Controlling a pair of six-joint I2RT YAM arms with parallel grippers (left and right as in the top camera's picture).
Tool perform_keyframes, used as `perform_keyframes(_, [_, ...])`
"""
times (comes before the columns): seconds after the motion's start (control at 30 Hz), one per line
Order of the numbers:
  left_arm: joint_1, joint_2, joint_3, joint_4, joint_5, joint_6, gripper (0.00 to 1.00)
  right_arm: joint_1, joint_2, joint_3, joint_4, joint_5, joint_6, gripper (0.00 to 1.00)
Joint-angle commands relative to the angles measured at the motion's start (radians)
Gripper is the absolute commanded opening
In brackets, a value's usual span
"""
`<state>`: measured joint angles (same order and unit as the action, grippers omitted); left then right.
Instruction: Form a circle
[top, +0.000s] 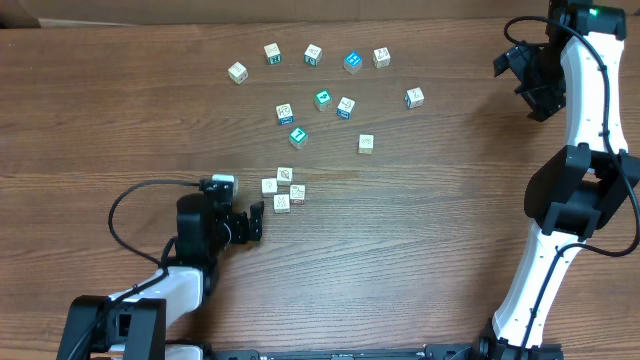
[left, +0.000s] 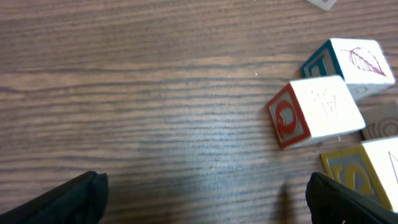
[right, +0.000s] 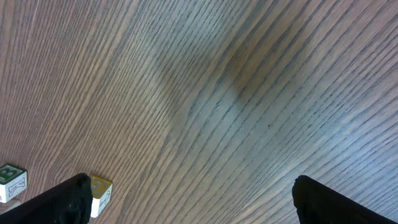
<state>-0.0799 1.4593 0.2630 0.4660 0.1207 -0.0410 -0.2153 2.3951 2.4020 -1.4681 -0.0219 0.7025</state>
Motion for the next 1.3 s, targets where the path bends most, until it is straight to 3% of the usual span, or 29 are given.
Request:
perform_keyframes(0.0, [-0.003,-0.019,-0.079,0.09,0.01,0.006,1.0,-0.002,-0.027,0.017,0.001,0.002,-0.003,1.0])
perform_keyframes(0.33, [0.009,-0.068,-0.261,0.355,-0.007,-0.055,1.0,-0.002,-0.027,0.017,0.001,0.002,-0.003,1.0])
perform_keyframes(0.53, [0.014,-0.113,-0.259,0.292,-0.022,-0.071,1.0,-0.002,-0.027,0.017,0.001,0.002,-0.003,1.0])
perform_keyframes(0.9, [0.014,-0.568,-0.259,-0.199,-0.113,-0.059,0.99,-0.002,-0.027,0.017,0.001,0.002,-0.003,1.0])
perform_keyframes(1.27, [0.014,-0.972,-0.259,-0.536,-0.133,-0.037,1.0,-0.002,-0.027,0.017,0.001,0.002,-0.003,1.0])
